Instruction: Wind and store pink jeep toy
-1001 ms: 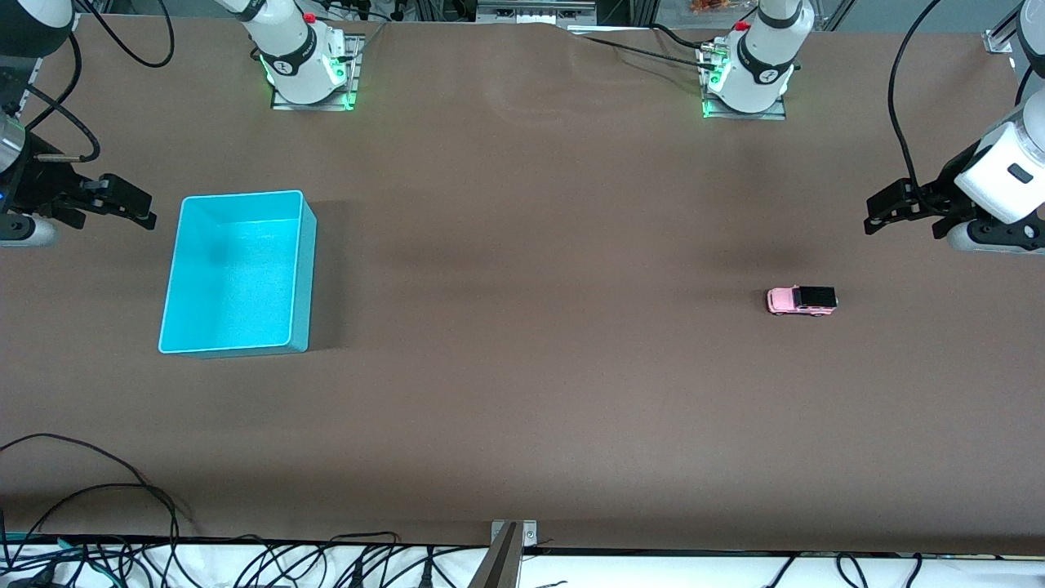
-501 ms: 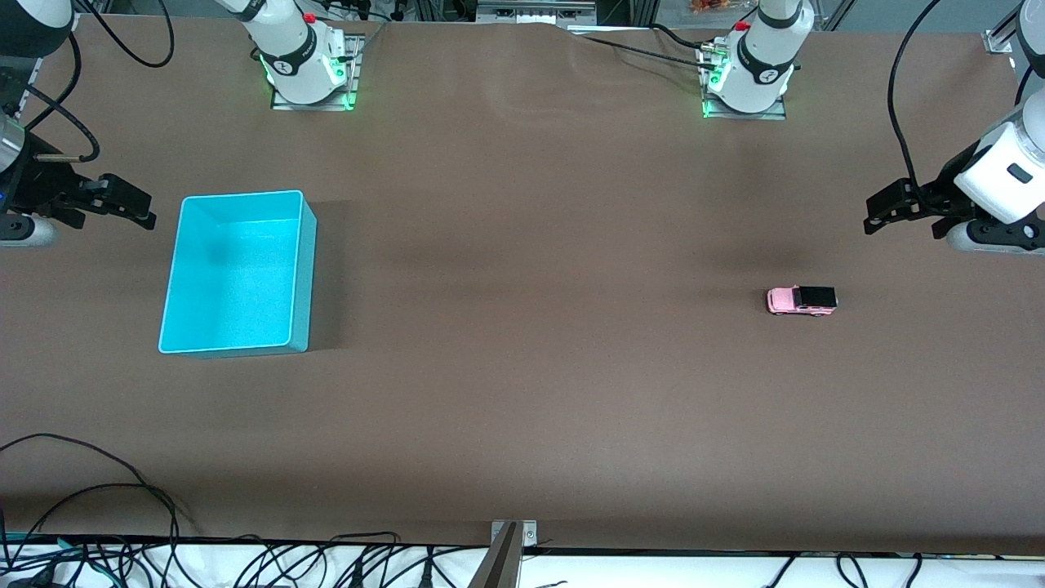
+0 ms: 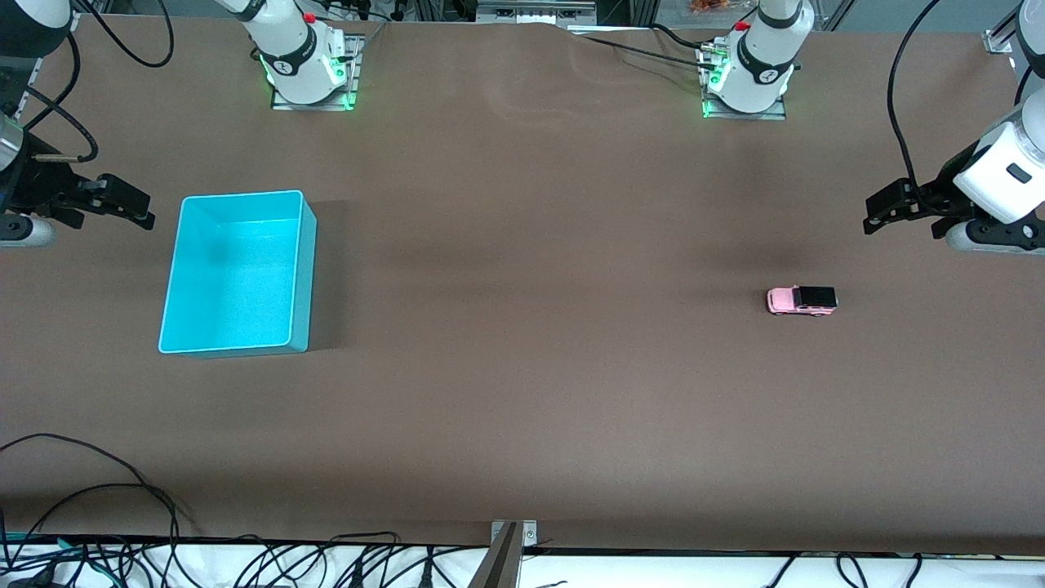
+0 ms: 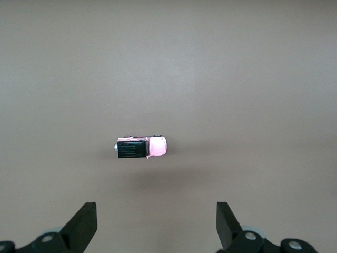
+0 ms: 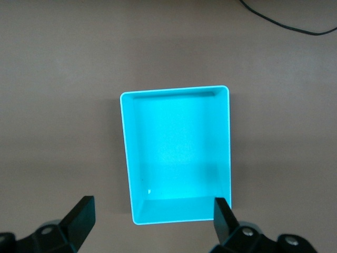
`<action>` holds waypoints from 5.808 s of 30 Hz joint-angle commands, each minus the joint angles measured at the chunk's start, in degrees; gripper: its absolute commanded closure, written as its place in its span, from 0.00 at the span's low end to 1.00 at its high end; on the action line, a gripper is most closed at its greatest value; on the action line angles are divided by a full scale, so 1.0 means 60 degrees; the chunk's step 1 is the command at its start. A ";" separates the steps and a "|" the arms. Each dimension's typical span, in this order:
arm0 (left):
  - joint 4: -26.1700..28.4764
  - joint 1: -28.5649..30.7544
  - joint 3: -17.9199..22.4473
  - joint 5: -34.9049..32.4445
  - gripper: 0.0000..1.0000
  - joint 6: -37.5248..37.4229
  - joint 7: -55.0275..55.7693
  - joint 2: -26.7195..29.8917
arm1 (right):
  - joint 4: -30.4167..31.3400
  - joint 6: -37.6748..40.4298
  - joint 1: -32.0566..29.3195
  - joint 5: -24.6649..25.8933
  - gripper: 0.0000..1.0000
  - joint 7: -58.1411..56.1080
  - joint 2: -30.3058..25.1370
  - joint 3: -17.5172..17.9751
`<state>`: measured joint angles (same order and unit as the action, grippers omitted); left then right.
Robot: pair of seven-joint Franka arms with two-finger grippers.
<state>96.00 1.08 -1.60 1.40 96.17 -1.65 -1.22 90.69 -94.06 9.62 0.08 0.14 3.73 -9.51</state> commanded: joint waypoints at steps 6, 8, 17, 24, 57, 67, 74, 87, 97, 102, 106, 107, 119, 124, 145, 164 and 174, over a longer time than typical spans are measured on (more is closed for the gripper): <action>-0.0341 -0.0033 0.0031 0.0030 0.00 -0.0237 -0.0209 -0.0147 | -0.0041 0.0164 -0.0036 -0.0072 0.00 -0.0081 -0.0051 -0.0012; -0.0341 -0.0033 0.0017 0.0030 0.00 -0.0237 -0.0209 -0.0147 | -0.0041 0.0164 -0.0036 -0.0072 0.00 -0.0081 -0.0051 -0.0012; -0.0341 -0.0033 0.0017 0.0030 0.00 -0.0237 -0.0209 -0.0147 | -0.0041 0.0164 -0.0036 -0.0072 0.00 -0.0096 -0.0051 -0.0012; -0.0341 -0.0033 0.0017 0.0030 0.00 -0.0237 -0.0209 -0.0147 | -0.0041 0.0164 -0.0036 -0.0072 0.00 -0.0081 -0.0051 -0.0012; -0.0341 -0.0033 0.0017 0.0030 0.00 -0.0237 -0.0209 -0.0147 | -0.0041 0.0164 -0.0051 -0.0072 0.00 -0.0096 -0.0051 -0.0012; -0.0341 -0.0033 0.0017 0.0030 0.00 -0.0237 -0.0209 -0.0147 | -0.0041 0.0178 -0.0051 -0.0072 0.00 -0.0096 -0.0051 -0.0012; -0.0341 -0.0033 0.0017 0.0030 0.00 -0.0237 -0.0224 -0.0133 | -0.0041 0.0178 -0.0051 -0.0072 0.00 -0.0096 -0.0066 -0.0012; -0.0370 -0.0018 0.0032 0.0059 0.00 -0.0252 -0.0268 -0.0089 | -0.0041 0.0178 -0.0051 -0.0072 0.00 -0.0096 -0.0051 -0.0012; -0.0371 -0.0033 -0.0188 0.0030 0.00 -0.0252 -0.0268 -0.0089 | -0.0041 0.0178 -0.0051 -0.0072 0.00 -0.0096 -0.0051 -0.0012; -0.0356 -0.0033 -0.0217 0.0030 0.00 -0.0252 -0.0311 -0.0133 | -0.0041 0.0178 -0.0051 -0.0072 0.00 -0.0096 -0.0051 -0.0012; -0.0371 -0.0047 -0.0188 0.0015 0.00 -0.0223 -0.1290 -0.0177 | -0.0041 0.0178 -0.0051 -0.0057 0.00 -0.0096 -0.0051 -0.0012; -0.0371 -0.0062 -0.0188 0.0015 0.00 -0.0208 -0.1539 -0.0235 | -0.0041 0.0178 -0.0051 -0.0072 0.00 -0.0096 -0.0051 -0.0012; -0.0634 0.0084 -0.0159 -0.0014 0.00 -0.0208 -0.3882 -0.0660 | -0.0041 0.0178 -0.0051 -0.0072 0.00 -0.0096 -0.0051 -0.0012; -0.0634 0.0055 -0.0159 -0.0613 0.00 -0.0208 -0.5348 -0.0807 | -0.0041 0.0178 -0.0051 -0.0072 0.00 -0.0096 -0.0066 -0.0012; -0.0385 0.0656 -0.0144 -0.0761 0.00 0.0318 -1.1749 -0.2022 | -0.0041 0.0178 -0.0051 -0.0072 0.00 -0.0096 -0.0051 -0.0012; 0.1356 0.0744 -0.0144 -0.1406 0.00 0.3203 -1.4725 -0.3151 | -0.0041 0.0178 -0.0051 -0.0072 0.00 -0.0096 -0.0051 -0.0012; 0.3422 0.1051 -0.0159 -0.1406 0.00 0.5986 -1.6028 -0.3077 | -0.0041 0.0178 -0.0051 -0.0072 0.00 -0.0096 -0.0066 -0.0012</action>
<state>109.86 6.15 -2.26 -5.55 124.31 -92.32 -21.61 90.69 -93.73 9.59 0.08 0.14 3.74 -9.56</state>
